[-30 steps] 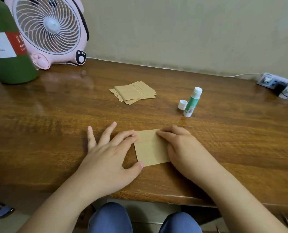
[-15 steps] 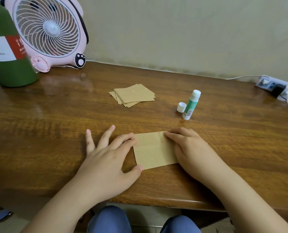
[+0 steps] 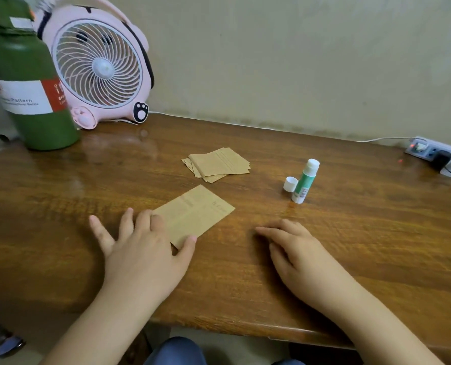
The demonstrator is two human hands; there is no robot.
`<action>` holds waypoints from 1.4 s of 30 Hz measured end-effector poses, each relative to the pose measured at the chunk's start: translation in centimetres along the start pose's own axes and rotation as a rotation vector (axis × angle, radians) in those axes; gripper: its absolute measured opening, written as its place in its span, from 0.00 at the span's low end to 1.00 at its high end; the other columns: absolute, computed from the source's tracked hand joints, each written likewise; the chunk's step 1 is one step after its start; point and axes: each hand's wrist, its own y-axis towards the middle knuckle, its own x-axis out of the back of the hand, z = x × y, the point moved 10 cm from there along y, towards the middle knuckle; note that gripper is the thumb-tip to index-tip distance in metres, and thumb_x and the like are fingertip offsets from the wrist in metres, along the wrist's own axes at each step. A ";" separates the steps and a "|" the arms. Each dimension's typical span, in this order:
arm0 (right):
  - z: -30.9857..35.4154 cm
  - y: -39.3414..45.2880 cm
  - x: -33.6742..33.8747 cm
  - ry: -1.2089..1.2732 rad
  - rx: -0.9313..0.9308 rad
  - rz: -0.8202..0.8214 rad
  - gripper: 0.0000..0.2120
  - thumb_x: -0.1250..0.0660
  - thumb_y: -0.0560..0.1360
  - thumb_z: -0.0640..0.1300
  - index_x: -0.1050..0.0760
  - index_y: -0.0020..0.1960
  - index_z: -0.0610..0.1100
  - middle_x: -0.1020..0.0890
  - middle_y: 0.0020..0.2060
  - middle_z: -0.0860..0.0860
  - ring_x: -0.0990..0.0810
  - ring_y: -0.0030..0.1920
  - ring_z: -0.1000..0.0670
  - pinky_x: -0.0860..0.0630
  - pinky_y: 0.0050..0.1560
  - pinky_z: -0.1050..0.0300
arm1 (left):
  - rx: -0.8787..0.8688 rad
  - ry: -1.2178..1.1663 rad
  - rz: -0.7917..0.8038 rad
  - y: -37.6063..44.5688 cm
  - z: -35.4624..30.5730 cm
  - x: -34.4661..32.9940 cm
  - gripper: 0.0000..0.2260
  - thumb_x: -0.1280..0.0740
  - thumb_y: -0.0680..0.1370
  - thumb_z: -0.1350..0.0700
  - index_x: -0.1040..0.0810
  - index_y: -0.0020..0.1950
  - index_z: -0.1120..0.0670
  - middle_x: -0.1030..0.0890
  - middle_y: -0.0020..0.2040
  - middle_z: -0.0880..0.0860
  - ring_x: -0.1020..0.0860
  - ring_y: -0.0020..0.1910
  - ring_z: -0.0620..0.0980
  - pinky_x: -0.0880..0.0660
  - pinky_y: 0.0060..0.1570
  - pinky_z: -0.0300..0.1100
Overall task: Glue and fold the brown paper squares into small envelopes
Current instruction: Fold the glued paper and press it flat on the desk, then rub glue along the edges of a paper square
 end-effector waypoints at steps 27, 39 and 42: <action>-1.4 22.5 -5.4 0.056 -0.195 0.075 0.23 0.44 0.78 0.45 0.39 0.73 0.51 0.24 0.63 0.48 0.24 0.58 0.47 0.26 0.54 0.55 | -0.165 -0.233 -0.078 11.9 -0.4 -0.3 0.23 0.51 0.82 0.43 0.38 0.75 0.48 0.40 0.76 0.46 0.45 0.75 0.46 0.52 0.73 0.51; 4.2 10.5 1.3 -0.252 0.247 -0.186 0.20 0.48 0.79 0.53 0.21 0.60 0.49 0.19 0.54 0.53 0.23 0.52 0.51 0.22 0.47 0.57 | -0.349 -0.465 -0.251 11.1 -0.9 1.9 0.12 0.38 0.79 0.53 0.24 0.62 0.51 0.26 0.61 0.44 0.32 0.64 0.45 0.38 0.66 0.44; 3.0 4.7 -0.2 -0.261 0.223 -0.085 0.18 0.48 0.78 0.54 0.20 0.55 0.54 0.22 0.46 0.57 0.24 0.45 0.55 0.23 0.40 0.64 | -0.424 -0.497 -0.312 10.0 -1.7 2.7 0.10 0.36 0.78 0.55 0.21 0.57 0.52 0.25 0.55 0.45 0.30 0.60 0.46 0.34 0.63 0.44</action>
